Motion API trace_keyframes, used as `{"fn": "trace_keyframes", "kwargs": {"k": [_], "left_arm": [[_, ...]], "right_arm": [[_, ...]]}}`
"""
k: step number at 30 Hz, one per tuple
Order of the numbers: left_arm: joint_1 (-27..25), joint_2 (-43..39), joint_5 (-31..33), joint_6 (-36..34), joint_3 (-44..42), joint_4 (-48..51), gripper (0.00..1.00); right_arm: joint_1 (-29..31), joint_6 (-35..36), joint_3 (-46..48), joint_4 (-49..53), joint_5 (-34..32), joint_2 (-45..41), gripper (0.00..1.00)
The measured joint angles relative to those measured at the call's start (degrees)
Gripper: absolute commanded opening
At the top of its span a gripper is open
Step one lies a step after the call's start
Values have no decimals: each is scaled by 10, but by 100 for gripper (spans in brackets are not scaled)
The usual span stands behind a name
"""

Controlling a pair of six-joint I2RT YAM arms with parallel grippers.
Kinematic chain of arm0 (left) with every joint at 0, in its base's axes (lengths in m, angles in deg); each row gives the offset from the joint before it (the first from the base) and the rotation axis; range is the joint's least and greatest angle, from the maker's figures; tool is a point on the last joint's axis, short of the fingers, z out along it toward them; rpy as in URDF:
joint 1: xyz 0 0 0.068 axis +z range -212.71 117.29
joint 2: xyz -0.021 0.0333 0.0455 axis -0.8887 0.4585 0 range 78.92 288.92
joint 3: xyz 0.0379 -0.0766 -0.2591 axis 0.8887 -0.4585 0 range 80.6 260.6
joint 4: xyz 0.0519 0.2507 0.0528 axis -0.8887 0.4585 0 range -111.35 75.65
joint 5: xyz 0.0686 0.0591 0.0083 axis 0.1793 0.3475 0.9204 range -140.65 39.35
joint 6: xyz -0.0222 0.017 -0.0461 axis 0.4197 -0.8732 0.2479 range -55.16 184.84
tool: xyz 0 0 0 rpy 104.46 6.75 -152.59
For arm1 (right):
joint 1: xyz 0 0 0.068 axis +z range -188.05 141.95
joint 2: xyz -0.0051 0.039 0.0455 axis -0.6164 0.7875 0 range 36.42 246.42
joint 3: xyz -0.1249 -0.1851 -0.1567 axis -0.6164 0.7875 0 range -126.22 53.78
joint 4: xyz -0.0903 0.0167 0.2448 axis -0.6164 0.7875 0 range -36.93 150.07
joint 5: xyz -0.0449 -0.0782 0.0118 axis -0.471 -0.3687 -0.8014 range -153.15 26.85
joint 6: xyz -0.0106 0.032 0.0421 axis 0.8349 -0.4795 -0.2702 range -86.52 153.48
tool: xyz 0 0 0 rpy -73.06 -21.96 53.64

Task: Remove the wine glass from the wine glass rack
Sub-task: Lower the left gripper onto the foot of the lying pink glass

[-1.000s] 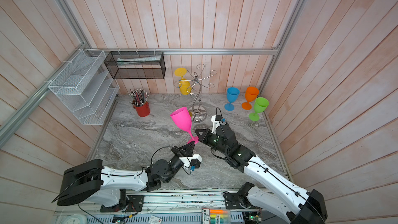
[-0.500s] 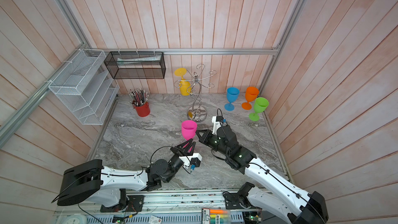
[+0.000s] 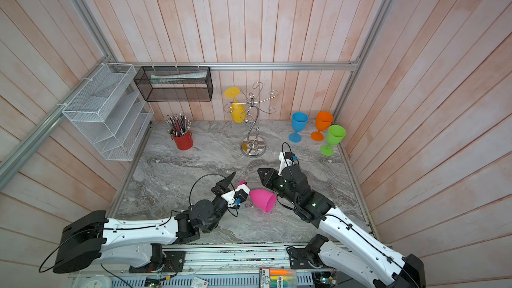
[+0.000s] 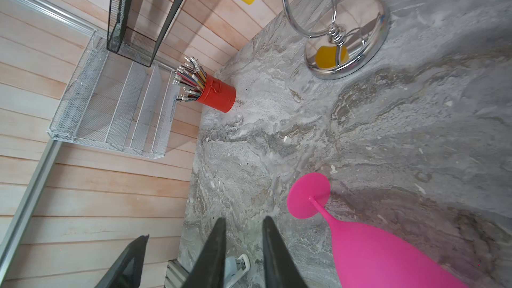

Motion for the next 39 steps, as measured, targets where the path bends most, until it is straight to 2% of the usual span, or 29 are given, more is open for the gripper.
{"fn": "trace_keyframes", "kwargs": {"k": [5,8,13,22,28,34,39], "left_arm": [[1,-26,-29,92,17,143,72],[10,-11,-59,108,41,225,74],[49,34,-124,141,129,349,75],[87,112,-235,216,277,547,75],[119,195,-290,260,341,627,74],[154,281,-329,270,414,680,74],[166,339,-346,244,471,697,74]], "right_arm": [[-48,24,21,31,-4,-37,51],[-91,38,38,47,5,-61,55],[-146,62,44,73,23,-93,60],[-155,95,63,89,34,-99,60],[-161,106,66,96,34,-96,60],[-191,117,67,101,38,-106,60],[-211,122,77,101,51,-114,60]]}}
